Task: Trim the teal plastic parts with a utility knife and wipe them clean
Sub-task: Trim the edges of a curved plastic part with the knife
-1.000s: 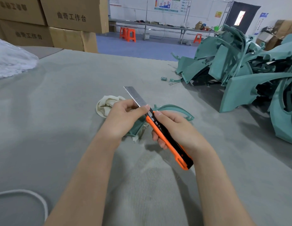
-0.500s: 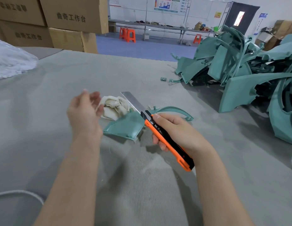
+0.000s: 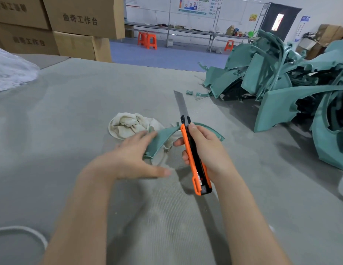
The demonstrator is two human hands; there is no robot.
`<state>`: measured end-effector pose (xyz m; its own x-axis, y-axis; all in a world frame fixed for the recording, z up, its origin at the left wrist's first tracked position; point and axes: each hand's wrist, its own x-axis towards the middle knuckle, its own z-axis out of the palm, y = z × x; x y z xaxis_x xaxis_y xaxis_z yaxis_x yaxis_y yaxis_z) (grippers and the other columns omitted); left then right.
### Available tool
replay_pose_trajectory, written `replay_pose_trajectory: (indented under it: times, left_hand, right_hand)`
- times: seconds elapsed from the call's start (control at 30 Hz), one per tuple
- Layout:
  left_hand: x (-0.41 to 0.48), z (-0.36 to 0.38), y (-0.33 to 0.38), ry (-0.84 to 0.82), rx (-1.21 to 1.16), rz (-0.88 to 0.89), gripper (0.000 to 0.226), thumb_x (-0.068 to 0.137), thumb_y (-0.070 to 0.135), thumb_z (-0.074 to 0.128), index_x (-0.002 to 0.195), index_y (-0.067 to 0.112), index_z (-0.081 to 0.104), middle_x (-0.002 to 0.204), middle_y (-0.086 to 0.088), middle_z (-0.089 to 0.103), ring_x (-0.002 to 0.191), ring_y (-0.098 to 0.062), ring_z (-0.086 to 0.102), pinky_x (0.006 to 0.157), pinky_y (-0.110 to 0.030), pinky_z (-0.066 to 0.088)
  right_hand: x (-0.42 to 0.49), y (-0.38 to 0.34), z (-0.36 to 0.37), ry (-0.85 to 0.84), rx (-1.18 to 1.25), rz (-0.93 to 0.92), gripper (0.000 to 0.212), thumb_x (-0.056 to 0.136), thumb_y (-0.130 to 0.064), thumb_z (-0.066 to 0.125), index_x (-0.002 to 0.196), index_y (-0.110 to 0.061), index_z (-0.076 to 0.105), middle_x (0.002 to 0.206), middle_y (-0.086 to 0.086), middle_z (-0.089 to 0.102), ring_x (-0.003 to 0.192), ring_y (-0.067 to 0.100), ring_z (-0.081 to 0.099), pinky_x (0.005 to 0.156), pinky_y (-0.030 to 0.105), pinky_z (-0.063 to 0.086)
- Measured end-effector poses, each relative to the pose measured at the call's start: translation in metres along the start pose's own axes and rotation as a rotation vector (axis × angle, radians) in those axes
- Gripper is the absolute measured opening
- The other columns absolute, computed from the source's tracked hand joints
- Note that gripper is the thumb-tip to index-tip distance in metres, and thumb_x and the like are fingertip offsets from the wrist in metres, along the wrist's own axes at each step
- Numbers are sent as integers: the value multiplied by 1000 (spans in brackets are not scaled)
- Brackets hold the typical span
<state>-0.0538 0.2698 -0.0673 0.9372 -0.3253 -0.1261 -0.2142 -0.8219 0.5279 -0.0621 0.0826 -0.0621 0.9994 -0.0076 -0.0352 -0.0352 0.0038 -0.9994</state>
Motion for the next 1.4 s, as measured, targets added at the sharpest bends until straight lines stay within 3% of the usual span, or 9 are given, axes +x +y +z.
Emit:
replay_pose_trajectory:
  times: [0.13,0.27,0.4,0.63,0.77,0.93,1.07,1.23,1.4]
  left_hand:
    - [14,5,-5,562,-153,18,22,90,27,63,112,24,61,108,4,62,108,-21,56,79,-24,37]
    - [21,6,0,796,-539,-6,19,93,27,60,102,11,67,102,-8,69,98,-28,64,87,-45,51]
    - [26,12,10,747,-828,-33,16,93,22,62,101,9,65,102,-7,71,97,-25,67,90,-49,52]
    - [31,21,13,717,-780,6,17,91,22,64,82,33,54,87,17,63,90,-16,64,85,-37,52]
    - [31,24,13,599,-714,26,23,90,12,62,97,29,49,99,9,61,98,-15,59,87,-32,47]
    - [25,22,14,442,-716,94,33,91,4,57,103,33,48,99,19,59,85,14,57,69,-3,43]
    - [22,21,13,394,-665,45,20,96,12,51,110,23,40,108,7,58,98,-9,58,79,-21,43]
    - [17,13,20,573,-650,154,12,92,16,60,98,21,50,96,-2,69,89,-21,68,81,-43,54]
    - [8,-2,19,608,-881,163,3,91,23,64,93,23,62,78,1,74,68,-15,70,62,-34,55]
  right_hand:
    - [4,-1,-1,198,163,-60,22,103,-33,44,99,-16,57,81,5,72,46,15,53,47,26,45]
    - [10,0,-13,433,185,-87,12,102,-30,46,92,-26,52,80,0,66,50,10,54,50,24,47]
    - [12,4,-11,397,164,-111,11,101,-26,48,93,-24,54,77,1,62,52,7,57,53,23,51]
    - [10,10,2,256,-68,-175,12,101,-26,48,112,-29,48,80,3,63,45,12,54,49,25,48]
    - [9,11,5,242,-145,-197,7,99,-26,51,95,-31,49,77,0,64,44,8,54,51,27,50]
    - [8,10,10,197,-191,-255,10,98,-31,52,89,-30,54,69,-4,64,43,10,52,50,28,49]
    - [5,10,12,176,-236,-344,14,97,-33,54,84,-29,57,65,-1,62,48,13,54,50,27,48]
    - [3,7,10,290,-286,-472,12,91,-29,65,86,-26,54,67,-12,51,69,22,56,75,52,52]
    - [3,-1,-6,331,-275,-526,15,90,-30,65,102,-29,55,73,-17,50,73,20,56,76,47,54]
